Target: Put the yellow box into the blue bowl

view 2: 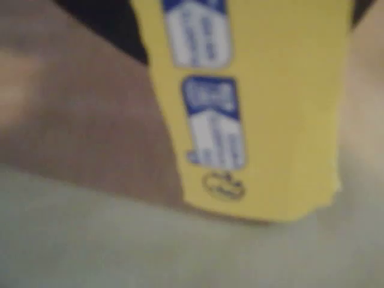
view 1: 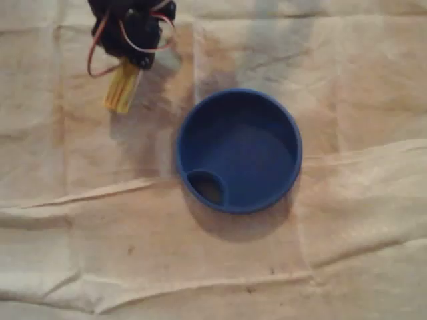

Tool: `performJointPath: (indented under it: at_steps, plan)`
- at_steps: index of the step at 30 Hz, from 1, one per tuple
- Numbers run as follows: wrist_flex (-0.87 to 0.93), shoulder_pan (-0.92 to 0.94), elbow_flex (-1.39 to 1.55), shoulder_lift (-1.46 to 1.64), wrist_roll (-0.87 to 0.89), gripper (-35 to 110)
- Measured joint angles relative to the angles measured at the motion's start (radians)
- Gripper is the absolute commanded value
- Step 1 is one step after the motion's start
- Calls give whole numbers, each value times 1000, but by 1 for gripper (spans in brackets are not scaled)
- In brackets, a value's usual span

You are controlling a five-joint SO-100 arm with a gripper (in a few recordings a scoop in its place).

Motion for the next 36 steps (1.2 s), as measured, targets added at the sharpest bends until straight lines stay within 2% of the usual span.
performJointPath:
  at_steps: [20,30,36]
  plan:
    - [51,-110,2,380,362,0]
    - [258,-282,2,446,595,0]
    - [285,-379,2,446,721,0]
